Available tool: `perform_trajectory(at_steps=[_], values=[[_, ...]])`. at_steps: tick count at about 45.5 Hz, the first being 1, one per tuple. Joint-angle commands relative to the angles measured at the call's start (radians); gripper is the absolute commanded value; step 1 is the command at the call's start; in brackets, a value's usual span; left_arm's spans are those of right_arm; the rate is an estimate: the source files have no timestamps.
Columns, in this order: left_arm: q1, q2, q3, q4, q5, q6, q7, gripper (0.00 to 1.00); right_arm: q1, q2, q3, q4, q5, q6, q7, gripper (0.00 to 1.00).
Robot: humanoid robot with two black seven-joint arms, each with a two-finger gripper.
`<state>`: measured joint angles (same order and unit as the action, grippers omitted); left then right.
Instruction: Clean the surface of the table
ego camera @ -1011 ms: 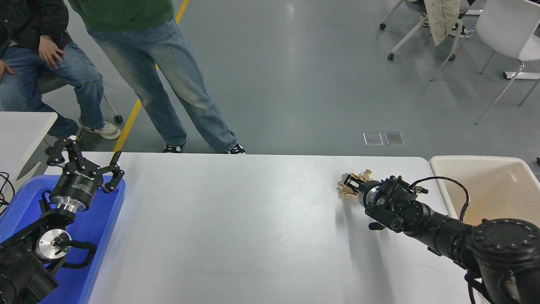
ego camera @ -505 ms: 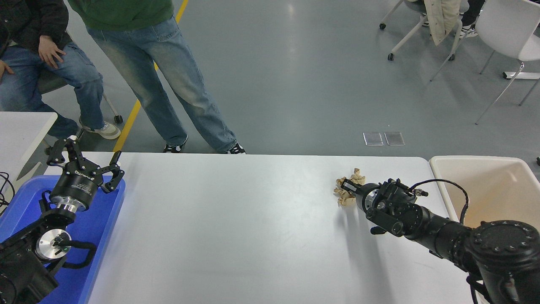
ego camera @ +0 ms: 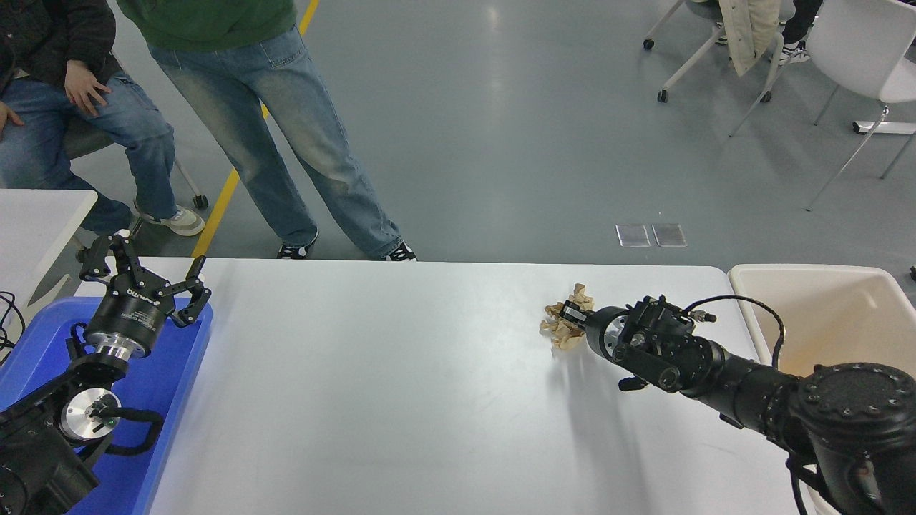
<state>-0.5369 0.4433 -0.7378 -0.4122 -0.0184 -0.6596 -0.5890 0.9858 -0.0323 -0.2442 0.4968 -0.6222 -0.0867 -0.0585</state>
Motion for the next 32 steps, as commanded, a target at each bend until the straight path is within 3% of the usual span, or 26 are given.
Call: perform_trajectory(at_steps=[1, 9, 32], values=[[0.0, 0.0, 0.0, 0.001, 0.0, 0.0, 0.0, 1.0, 0.034, -0.141, 0.022, 0.175, 0.001, 0.045, 0.029, 0.0], [0.0, 0.0, 0.0, 0.0, 0.0, 0.0, 0.0, 1.0, 0.093, -0.357, 0.068, 0.39, -0.001, 0.087, 0.074, 0.0], [0.0, 0.0, 0.0, 0.0, 0.0, 0.0, 0.0, 1.0, 0.108, -0.765, 0.181, 0.764, -0.011, 0.096, 0.097, 0.0]])
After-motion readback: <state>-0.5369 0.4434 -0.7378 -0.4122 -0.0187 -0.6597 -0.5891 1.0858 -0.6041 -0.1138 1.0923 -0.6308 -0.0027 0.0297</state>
